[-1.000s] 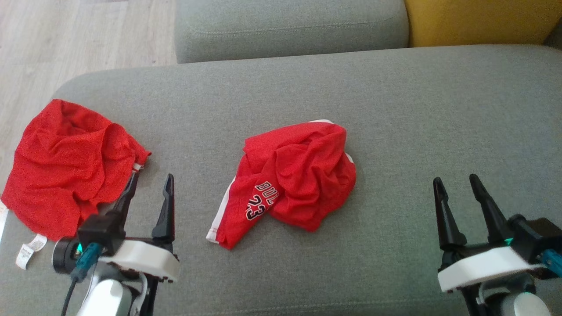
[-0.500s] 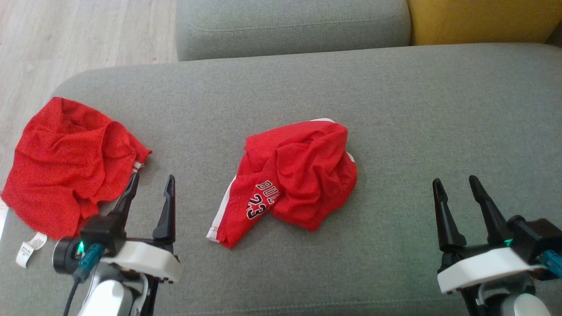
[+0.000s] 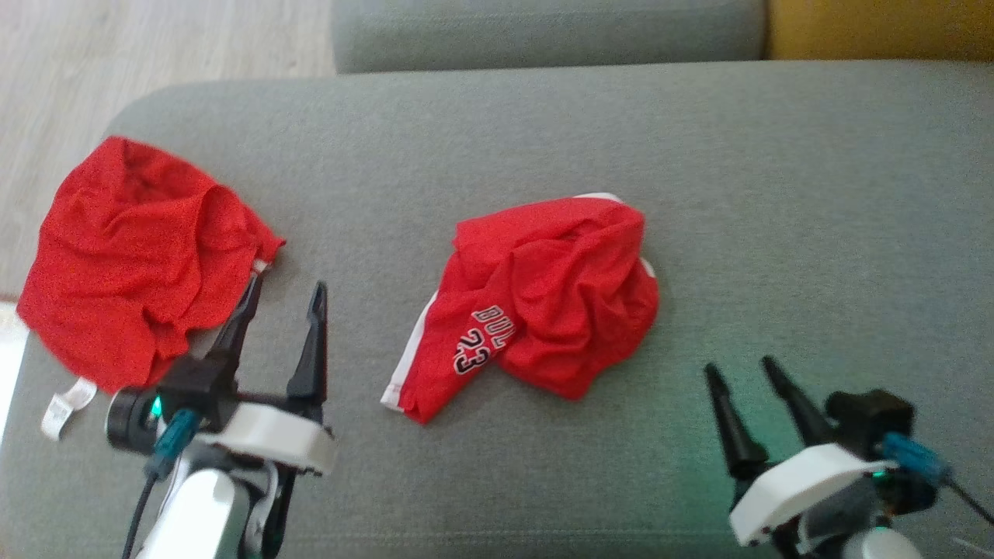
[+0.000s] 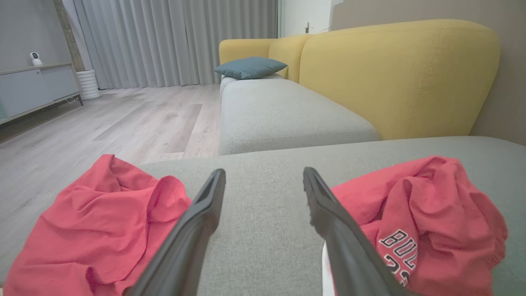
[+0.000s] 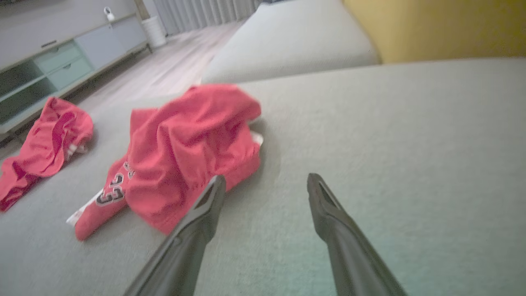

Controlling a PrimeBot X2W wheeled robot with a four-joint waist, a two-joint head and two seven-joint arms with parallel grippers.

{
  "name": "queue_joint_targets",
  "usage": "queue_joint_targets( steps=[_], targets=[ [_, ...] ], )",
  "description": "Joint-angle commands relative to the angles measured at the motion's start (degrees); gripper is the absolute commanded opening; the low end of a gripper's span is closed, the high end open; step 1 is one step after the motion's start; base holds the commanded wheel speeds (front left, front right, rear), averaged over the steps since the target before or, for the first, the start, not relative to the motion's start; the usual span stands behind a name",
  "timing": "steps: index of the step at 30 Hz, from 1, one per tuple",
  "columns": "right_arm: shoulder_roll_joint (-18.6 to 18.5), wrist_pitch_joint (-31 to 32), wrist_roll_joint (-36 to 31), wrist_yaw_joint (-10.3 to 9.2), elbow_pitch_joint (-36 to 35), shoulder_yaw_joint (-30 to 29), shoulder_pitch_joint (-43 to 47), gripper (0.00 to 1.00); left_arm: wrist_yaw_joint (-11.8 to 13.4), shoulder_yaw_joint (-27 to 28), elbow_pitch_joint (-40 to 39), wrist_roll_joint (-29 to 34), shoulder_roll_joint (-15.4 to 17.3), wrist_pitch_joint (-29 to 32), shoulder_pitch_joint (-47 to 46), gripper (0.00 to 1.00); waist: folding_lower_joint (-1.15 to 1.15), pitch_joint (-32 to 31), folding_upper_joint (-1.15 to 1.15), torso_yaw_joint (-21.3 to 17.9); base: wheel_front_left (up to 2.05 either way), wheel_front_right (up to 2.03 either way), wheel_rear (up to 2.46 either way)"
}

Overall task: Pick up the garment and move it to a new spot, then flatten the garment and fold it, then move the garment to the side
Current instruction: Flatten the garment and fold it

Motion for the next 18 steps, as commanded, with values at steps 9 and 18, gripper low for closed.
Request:
queue_joint_targets(
  steps=[9, 18],
  targets=[
    [-0.4, 0.5, 4.3, 0.43, 10.3, 7.1, -9.0, 1.00, -0.9, 1.0, -2.1, 2.6, -2.3, -0.7, -8.1, 1.00, 0.00, 5.3, 0.00, 7.0, 0.00, 0.00, 0.00],
    [-0.2, -2.2, 11.7, 0.43, 20.3, 6.5, -13.9, 1.00, -2.0, 1.2, -2.8, 5.1, -4.8, -0.7, -9.8, 1.00, 0.00, 6.2, 0.00, 10.5, 0.00, 0.00, 0.00]
  ],
)
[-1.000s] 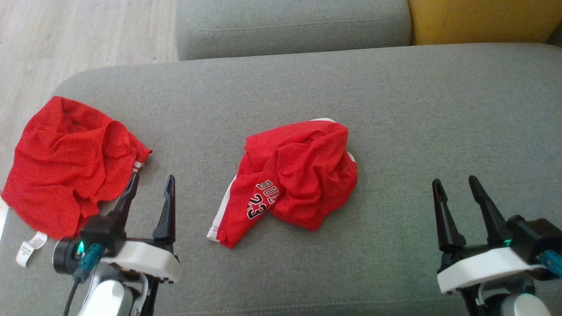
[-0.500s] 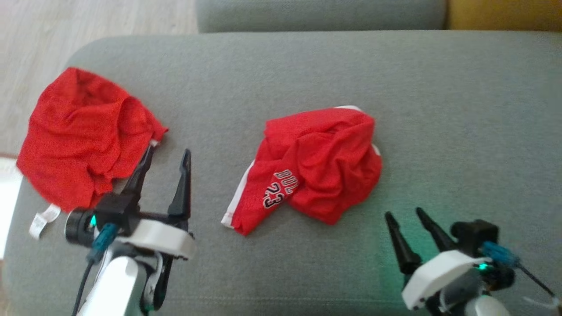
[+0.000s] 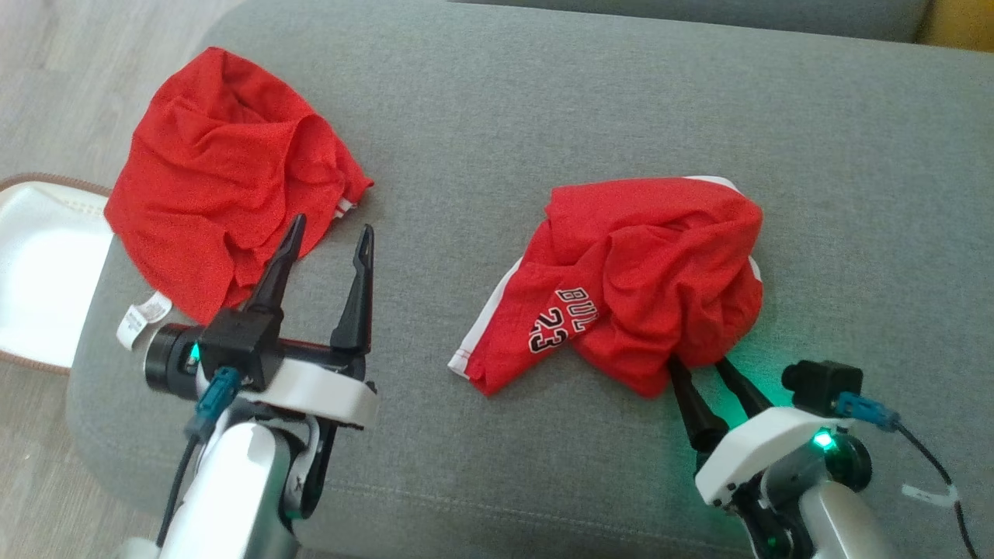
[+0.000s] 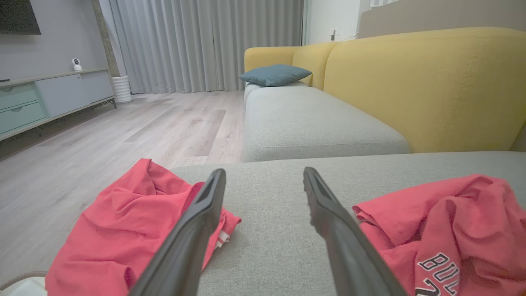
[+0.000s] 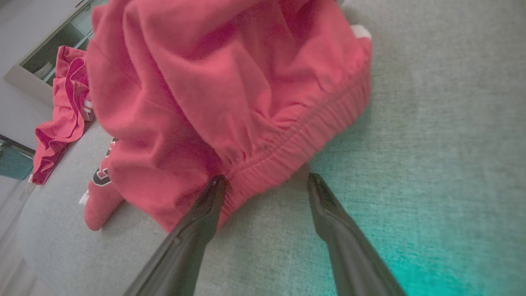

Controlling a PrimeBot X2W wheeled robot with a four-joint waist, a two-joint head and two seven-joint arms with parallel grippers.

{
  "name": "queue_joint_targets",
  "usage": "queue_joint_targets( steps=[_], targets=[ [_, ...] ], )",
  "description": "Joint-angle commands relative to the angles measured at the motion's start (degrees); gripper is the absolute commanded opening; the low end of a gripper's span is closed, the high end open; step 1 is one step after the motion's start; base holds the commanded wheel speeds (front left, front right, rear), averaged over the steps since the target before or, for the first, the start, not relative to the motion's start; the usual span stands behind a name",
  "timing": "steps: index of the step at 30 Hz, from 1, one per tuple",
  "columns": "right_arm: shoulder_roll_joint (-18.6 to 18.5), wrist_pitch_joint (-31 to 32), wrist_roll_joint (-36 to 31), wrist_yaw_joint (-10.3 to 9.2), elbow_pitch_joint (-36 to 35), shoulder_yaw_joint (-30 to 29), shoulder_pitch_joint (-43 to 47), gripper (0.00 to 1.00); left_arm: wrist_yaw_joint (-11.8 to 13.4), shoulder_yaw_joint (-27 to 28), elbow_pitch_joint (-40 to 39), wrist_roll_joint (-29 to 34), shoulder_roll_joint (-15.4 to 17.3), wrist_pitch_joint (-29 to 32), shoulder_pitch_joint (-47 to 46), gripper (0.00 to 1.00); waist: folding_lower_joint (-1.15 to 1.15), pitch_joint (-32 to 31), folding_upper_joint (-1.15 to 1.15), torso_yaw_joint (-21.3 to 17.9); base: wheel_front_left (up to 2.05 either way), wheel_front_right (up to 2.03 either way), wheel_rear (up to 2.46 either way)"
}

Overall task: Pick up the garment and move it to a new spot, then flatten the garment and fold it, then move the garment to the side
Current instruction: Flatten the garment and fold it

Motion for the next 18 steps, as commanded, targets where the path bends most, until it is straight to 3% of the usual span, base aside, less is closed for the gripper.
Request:
queue_joint_targets(
  steps=[1, 2, 4, 5, 12, 18],
  targets=[
    [-0.1, -1.0, 2.0, 0.43, -1.4, 1.3, -2.2, 1.00, -0.1, 2.2, -2.3, 0.6, 0.4, -0.7, -3.2, 1.00, 0.00, 0.2, 0.00, 0.5, 0.00, 0.00, 0.00],
    [-0.1, -1.4, 2.5, 0.43, -1.4, 1.6, -2.5, 0.78, -0.2, 2.3, -2.3, 0.8, 0.2, -0.7, -3.2, 1.00, 0.00, 0.2, 0.00, 0.5, 0.00, 0.00, 0.00],
    [-0.1, -2.1, 3.3, 0.43, -1.9, 2.5, -2.8, 0.05, -0.5, 2.5, -2.2, 1.0, 0.0, -0.7, -3.2, 1.00, 0.00, 0.3, 0.00, 0.4, 0.00, 0.00, 0.00],
    [-0.2, -2.5, 3.7, 0.43, -2.2, 2.9, -2.9, 0.00, -0.6, 2.7, -2.2, 1.2, -0.1, -0.7, -3.2, 1.00, 0.00, 0.3, 0.00, 0.4, 0.00, 0.00, 0.00],
    [-2.9, -4.6, 3.5, 0.43, -6.8, 3.0, -2.0, 0.00, -1.1, 3.9, -2.0, 1.8, -0.5, -0.7, -2.8, 1.00, 0.00, 0.0, 0.00, -0.9, 0.00, 0.00, 0.00],
    [-6.0, -1.9, 1.9, 0.43, -11.5, -0.9, 0.5, 0.00, -1.2, 4.6, -1.9, 2.2, -0.9, -0.7, -2.4, 1.00, 0.00, -0.2, 0.00, -2.5, 0.00, 0.00, 0.00]
  ],
)
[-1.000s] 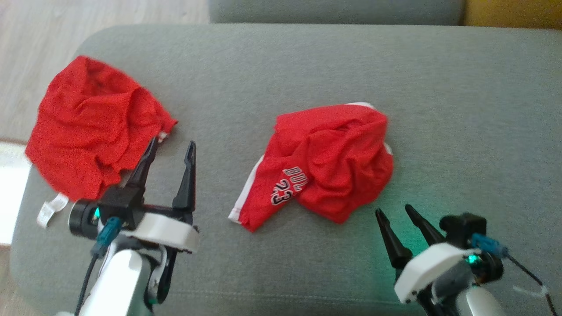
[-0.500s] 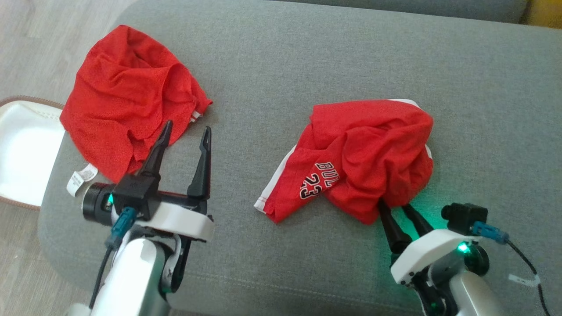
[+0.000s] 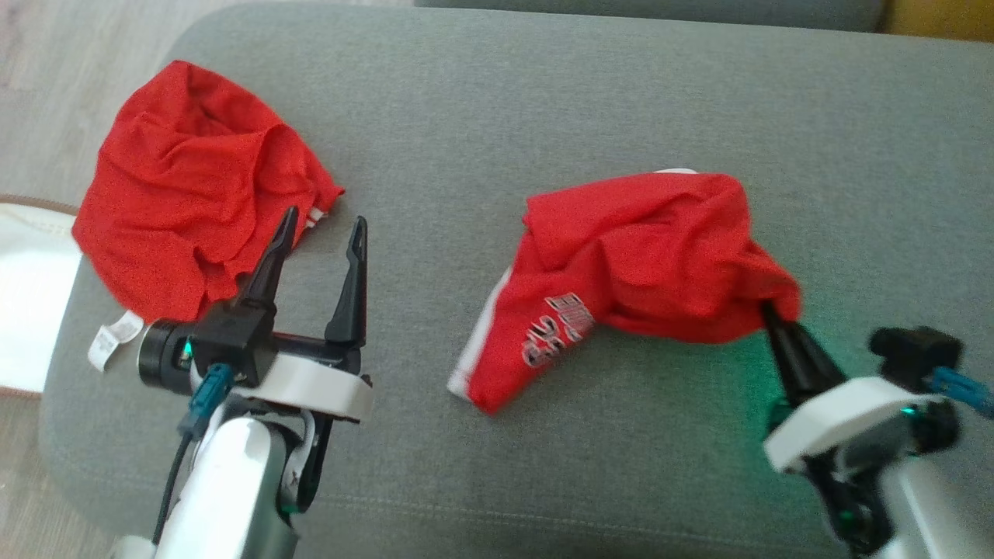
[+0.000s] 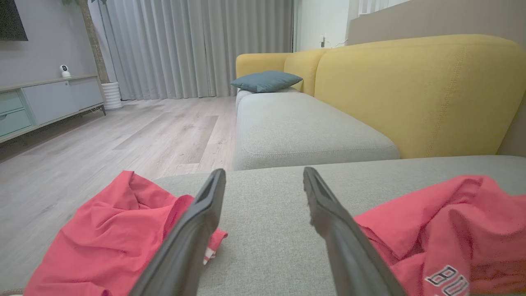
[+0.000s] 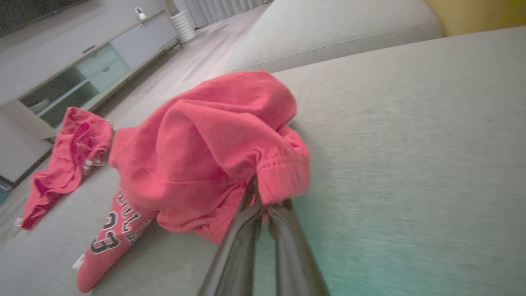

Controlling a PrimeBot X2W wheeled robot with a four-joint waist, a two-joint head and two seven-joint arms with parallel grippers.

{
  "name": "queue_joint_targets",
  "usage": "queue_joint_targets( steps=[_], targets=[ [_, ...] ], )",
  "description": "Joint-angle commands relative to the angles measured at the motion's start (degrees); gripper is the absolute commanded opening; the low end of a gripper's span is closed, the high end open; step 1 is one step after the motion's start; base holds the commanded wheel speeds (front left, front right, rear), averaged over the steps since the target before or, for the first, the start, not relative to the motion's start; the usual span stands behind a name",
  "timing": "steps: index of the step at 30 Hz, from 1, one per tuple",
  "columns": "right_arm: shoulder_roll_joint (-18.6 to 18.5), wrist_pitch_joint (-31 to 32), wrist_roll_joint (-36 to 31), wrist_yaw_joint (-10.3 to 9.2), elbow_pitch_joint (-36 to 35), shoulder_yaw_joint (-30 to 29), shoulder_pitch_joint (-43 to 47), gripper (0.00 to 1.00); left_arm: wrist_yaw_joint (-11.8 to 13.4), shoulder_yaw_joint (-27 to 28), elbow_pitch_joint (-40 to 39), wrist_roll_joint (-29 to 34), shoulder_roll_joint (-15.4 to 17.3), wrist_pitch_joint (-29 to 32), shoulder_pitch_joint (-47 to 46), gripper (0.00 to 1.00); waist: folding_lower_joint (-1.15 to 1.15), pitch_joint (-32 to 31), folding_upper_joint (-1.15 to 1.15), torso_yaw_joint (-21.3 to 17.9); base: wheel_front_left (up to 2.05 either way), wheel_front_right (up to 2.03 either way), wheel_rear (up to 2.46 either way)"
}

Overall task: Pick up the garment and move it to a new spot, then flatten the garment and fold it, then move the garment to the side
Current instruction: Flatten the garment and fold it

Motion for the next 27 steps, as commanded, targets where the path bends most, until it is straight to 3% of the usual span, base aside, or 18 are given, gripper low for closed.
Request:
queue_joint_targets(
  steps=[1, 7, 12, 13, 14, 15, 21, 27],
  targets=[
    [-1.1, 0.1, -0.5, 0.43, -2.3, 0.4, 0.3, 0.00, -0.2, 2.5, -1.9, 0.5, 0.4, -0.5, -2.2, 1.00, 0.00, 0.0, 0.00, -0.4, 0.00, 0.00, 0.00],
    [-7.1, 6.3, -3.7, 0.43, -6.9, -6.2, 1.5, 0.00, -0.6, 3.0, -1.9, 1.0, -0.1, -0.5, -2.5, 1.00, 0.00, 1.3, 0.00, -2.4, 0.00, 0.00, 0.00],
    [-9.0, 7.4, -5.7, 0.43, -3.9, -9.0, -0.8, 0.00, -0.9, 3.1, -1.5, 1.3, -0.7, -0.5, -3.3, 1.00, 0.00, 2.8, 0.00, -3.2, 0.00, 0.00, 0.00],
    [-9.0, 7.3, -6.1, 0.43, -2.9, -9.0, -1.3, 0.24, -1.0, 3.1, -1.4, 1.3, -0.9, -0.5, -3.4, 1.00, 0.00, 3.0, 0.00, -3.3, 0.00, 0.00, 0.00],
    [-8.8, 6.8, -6.3, 0.43, -2.0, -9.0, -1.8, 0.86, -1.1, 3.1, -1.3, 1.4, -1.0, -0.5, -3.5, 1.00, 0.00, 3.2, 0.00, -3.4, 0.00, 0.00, 0.00],
    [-8.4, 6.3, -6.3, 0.43, -1.2, -9.0, -2.2, 1.00, -1.2, 3.1, -1.1, 1.4, -1.1, -0.5, -3.5, 1.00, 0.00, 3.3, 0.00, -3.5, 0.00, 0.00, 0.00],
    [-6.2, 1.3, -9.2, 0.43, 0.2, -10.8, -1.4, 1.00, -1.3, 3.5, -0.7, 1.4, -1.6, -0.5, -2.8, 1.00, 0.00, 2.8, 0.00, -4.4, 0.00, 0.00, 0.00],
    [-3.5, -4.1, -12.0, 0.43, -7.1, -12.7, 2.0, 1.00, -1.5, 4.3, -0.6, 1.4, -1.7, -0.5, -1.1, 1.00, 0.00, 1.0, 0.00, -5.2, 0.00, 0.00, 0.00]
  ],
)
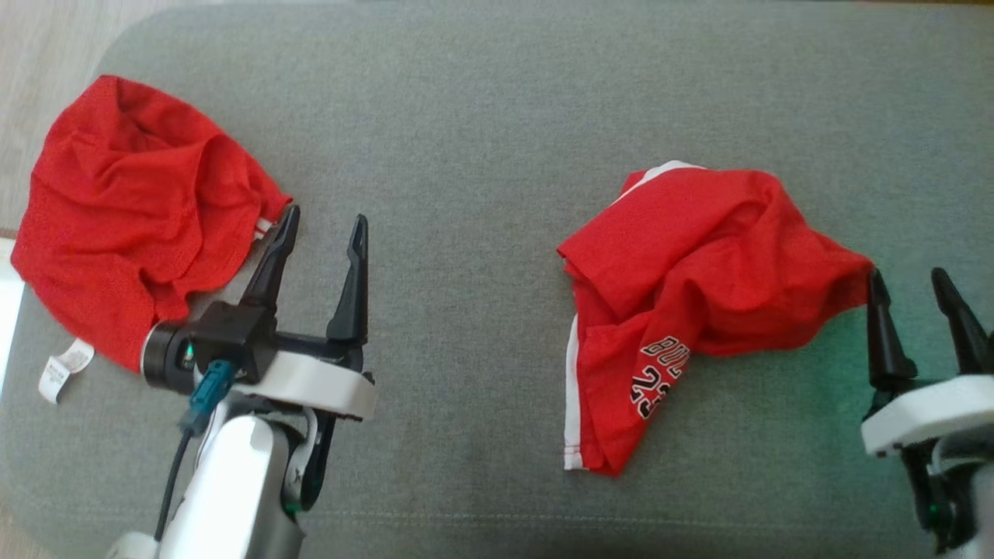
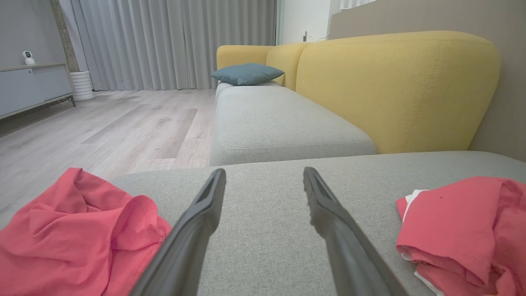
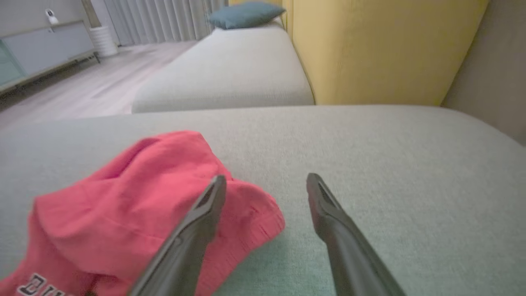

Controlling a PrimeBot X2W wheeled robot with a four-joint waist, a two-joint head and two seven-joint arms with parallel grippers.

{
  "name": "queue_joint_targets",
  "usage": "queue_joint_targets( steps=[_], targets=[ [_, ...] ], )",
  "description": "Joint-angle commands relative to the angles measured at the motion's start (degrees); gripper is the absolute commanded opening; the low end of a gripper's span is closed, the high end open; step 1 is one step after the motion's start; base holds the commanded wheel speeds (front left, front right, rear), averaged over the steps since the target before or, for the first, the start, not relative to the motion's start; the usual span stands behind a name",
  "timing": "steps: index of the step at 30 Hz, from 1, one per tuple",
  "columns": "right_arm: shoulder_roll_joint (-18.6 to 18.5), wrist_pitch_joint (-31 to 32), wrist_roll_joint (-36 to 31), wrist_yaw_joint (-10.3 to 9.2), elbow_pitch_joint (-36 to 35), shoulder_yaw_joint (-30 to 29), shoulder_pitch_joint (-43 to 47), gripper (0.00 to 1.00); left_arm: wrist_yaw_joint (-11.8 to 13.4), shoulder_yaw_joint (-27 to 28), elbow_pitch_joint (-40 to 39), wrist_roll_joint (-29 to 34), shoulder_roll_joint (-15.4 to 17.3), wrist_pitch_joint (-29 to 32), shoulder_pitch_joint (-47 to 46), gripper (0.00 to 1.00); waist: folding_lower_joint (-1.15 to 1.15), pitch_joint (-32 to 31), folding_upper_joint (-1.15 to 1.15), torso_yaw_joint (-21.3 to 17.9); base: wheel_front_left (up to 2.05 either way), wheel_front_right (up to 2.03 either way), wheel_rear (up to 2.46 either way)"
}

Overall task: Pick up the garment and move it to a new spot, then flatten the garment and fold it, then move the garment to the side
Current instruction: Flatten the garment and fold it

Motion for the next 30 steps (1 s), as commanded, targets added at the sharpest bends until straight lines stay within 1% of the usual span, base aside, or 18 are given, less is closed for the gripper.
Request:
queue_joint_targets(
  steps=[1, 6, 10, 16, 27, 30],
  targets=[
    [0.0, -1.4, -0.6, 0.43, -4.3, 1.2, 0.2, 1.00, -0.1, 2.5, -1.8, 0.6, 0.4, -0.5, -0.6, 1.00, 0.00, -0.7, 0.00, -0.3, 0.00, 0.00, 0.00],
    [2.1, -2.7, -1.8, 0.43, -12.6, 3.7, 1.0, 1.00, 0.1, 3.2, -1.9, 0.7, 0.5, -0.5, 0.9, 1.00, 0.00, -2.2, 0.00, -0.8, 0.00, 0.00, 0.00],
    [3.5, -2.0, -2.3, 0.43, -16.1, 4.8, 2.1, 1.00, 0.2, 3.6, -1.9, 0.7, 0.6, -0.5, 2.0, 1.00, 0.00, -3.1, 0.00, -1.1, 0.00, 0.00, 0.00],
    [4.8, -0.9, -2.3, 0.43, -17.5, 5.4, 4.0, 1.00, 0.2, 3.8, -2.0, 0.8, 0.6, -0.5, 3.4, 1.00, 0.00, -3.9, 0.00, -1.5, 0.00, 0.00, 0.00],
    [5.3, -0.4, -2.2, 0.43, -17.6, 5.5, 4.5, 1.00, 0.3, 3.6, -2.0, 1.1, 0.5, -0.5, 4.0, 1.00, 0.00, -4.1, 0.00, -1.5, 0.00, 0.00, 0.00],
    [5.3, -0.2, -2.1, 0.43, -17.6, 5.6, 4.5, 1.00, 0.0, 2.5, -2.1, 1.6, 0.4, -0.5, 3.8, 1.00, 0.00, -3.9, 0.00, -1.5, 0.00, 0.00, 0.00]
  ],
)
